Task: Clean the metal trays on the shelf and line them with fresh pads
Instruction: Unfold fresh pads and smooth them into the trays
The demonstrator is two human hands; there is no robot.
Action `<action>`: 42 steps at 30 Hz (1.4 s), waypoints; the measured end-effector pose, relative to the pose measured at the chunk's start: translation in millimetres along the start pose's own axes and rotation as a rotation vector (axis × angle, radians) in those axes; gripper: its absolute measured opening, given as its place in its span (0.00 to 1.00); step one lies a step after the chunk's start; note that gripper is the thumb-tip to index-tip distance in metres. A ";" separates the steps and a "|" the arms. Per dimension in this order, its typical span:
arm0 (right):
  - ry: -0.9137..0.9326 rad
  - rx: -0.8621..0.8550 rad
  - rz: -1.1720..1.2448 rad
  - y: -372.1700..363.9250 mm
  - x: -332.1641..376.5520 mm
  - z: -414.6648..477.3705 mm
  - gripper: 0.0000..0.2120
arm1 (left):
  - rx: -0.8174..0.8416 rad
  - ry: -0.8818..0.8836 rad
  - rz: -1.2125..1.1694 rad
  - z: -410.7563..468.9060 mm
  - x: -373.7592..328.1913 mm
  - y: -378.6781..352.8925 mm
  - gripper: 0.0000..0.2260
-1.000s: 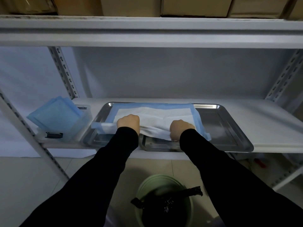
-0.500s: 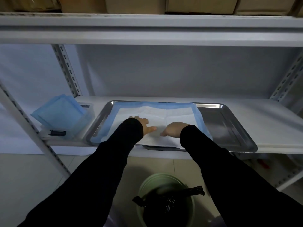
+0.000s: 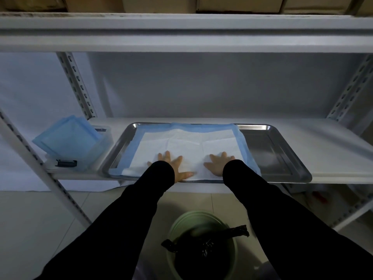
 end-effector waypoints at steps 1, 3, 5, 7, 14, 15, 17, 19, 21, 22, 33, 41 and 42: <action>-0.001 -0.034 0.038 3.9 -0.1 -1.0 0.27 | -0.031 -0.008 -0.004 -2.4 -4.1 5.1 0.39; 0.009 -0.141 0.090 16.0 -2.8 -3.5 0.23 | -0.100 -0.045 -0.008 -5.6 -15.2 14.3 0.36; -0.002 -0.298 0.069 33.2 -11.7 -11.7 0.20 | -0.154 -0.113 -0.028 -8.9 -30.2 19.6 0.34; -0.060 -0.428 0.052 45.6 -25.2 -20.3 0.19 | -0.205 -0.199 -0.077 -12.8 -45.4 23.0 0.30; -0.331 -0.354 0.179 29.6 -76.6 -31.2 0.22 | -0.354 -0.435 -0.112 -32.7 -92.5 24.7 0.23; -0.331 -0.347 0.184 27.4 -78.7 -32.1 0.21 | -0.359 -0.443 -0.117 -33.5 -96.0 23.6 0.22; -0.304 -0.372 0.219 25.9 -81.0 -34.0 0.19 | -0.367 -0.461 -0.130 -35.4 -103.5 21.3 0.21; -0.247 -0.451 0.299 30.2 -81.2 -35.8 0.18 | -0.382 -0.481 -0.142 -37.9 -111.7 20.0 0.21; -0.185 -0.522 0.460 35.6 -81.4 -35.6 0.21 | -0.400 -0.490 -0.172 -40.5 -119.7 20.2 0.21; -0.163 -0.535 0.570 37.2 -82.4 -34.9 0.23 | -0.409 -0.493 -0.185 -41.7 -123.9 20.8 0.21; -0.168 -0.578 1.191 44.8 -106.2 -39.1 0.19 | -0.525 -0.365 -0.246 -42.2 -143.1 34.3 0.11; -0.348 -0.511 0.971 37.1 -120.3 -40.8 0.17 | -0.503 -0.337 -0.278 -38.1 -141.7 38.4 0.12; -0.346 -0.529 0.963 38.5 -119.4 -41.2 0.16 | -0.488 -0.342 -0.285 -38.3 -142.8 37.3 0.11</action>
Point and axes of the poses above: each hand's wrist, its own z-axis towards the middle knuckle, its own y-axis out of the back of the hand, x = y × z, the point moved 7 cm from there along z, towards the middle knuckle, and after that the axes turned 7 degrees about -x, right-handed, at the moved point
